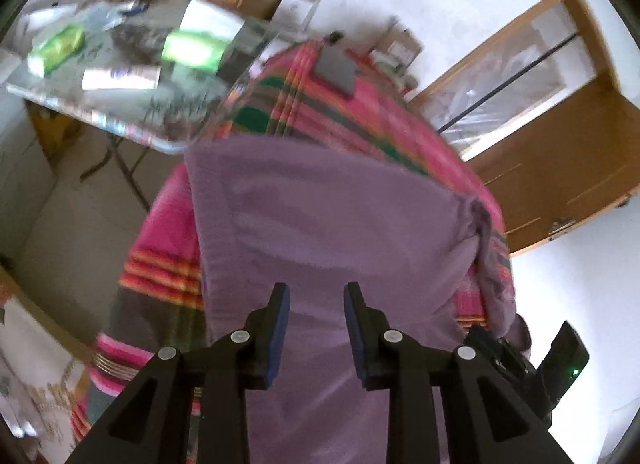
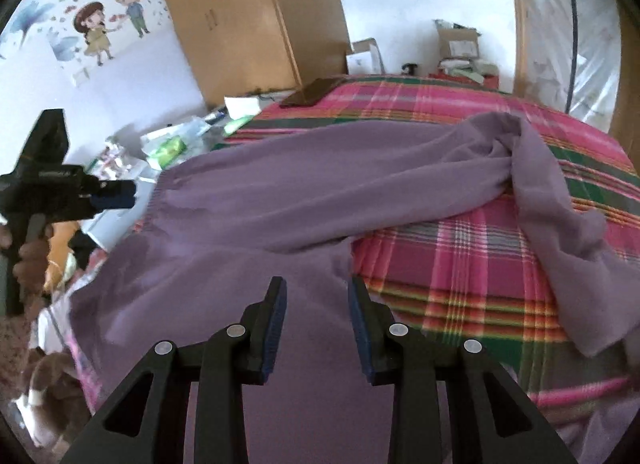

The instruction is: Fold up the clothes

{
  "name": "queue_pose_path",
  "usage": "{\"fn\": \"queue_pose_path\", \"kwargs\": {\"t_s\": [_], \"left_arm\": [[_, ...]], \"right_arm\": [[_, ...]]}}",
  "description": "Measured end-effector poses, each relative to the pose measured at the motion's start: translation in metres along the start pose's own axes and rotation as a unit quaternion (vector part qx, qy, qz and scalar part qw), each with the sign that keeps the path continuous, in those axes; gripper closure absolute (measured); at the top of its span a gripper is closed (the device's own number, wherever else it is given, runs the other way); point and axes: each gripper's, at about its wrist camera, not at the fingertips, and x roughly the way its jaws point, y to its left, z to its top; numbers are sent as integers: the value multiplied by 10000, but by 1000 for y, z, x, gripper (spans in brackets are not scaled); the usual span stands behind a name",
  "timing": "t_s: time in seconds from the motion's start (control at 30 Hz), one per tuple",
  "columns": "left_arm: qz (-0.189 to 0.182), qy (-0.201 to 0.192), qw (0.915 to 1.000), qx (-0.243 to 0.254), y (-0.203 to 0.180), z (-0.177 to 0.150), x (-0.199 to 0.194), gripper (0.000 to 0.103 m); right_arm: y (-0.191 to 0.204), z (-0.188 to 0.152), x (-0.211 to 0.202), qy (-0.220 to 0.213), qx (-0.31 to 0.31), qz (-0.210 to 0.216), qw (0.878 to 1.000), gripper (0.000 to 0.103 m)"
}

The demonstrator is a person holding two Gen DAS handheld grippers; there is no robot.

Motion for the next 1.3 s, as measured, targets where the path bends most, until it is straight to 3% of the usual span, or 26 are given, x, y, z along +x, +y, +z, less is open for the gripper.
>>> {"fn": "queue_pose_path", "kwargs": {"t_s": [0.2,0.3,0.4,0.57,0.83,0.97,1.03,1.3], "left_arm": [[71,222,9997,-105,-1,-5,23,74],[141,275,9994,-145,2,-4,29,74],[172,276,9992,-216,6,-4,32,74],[79,243,9991,-326,16,-4,29,74],[139,191,9991,-357,14,-6,29,74],[212,156,9991,-319,12,-10,24,74],[211,140,9993,-281,11,-14,18,74],[-58,-12,10000,-62,-8,-41,-4,74]], "right_arm": [[-8,2,27,278,-91,-92,9995,77],[-14,0,35,443,-23,-42,9990,97],[-10,-5,27,401,-108,146,9990,100],[-3,-18,-2,267,-4,746,9969,100],[-1,-17,0,391,66,594,9974,97],[-10,-18,-13,234,254,590,9977,94],[-20,-20,-30,33,411,416,9983,87],[-72,-50,-106,-590,977,-366,9928,79]]}}
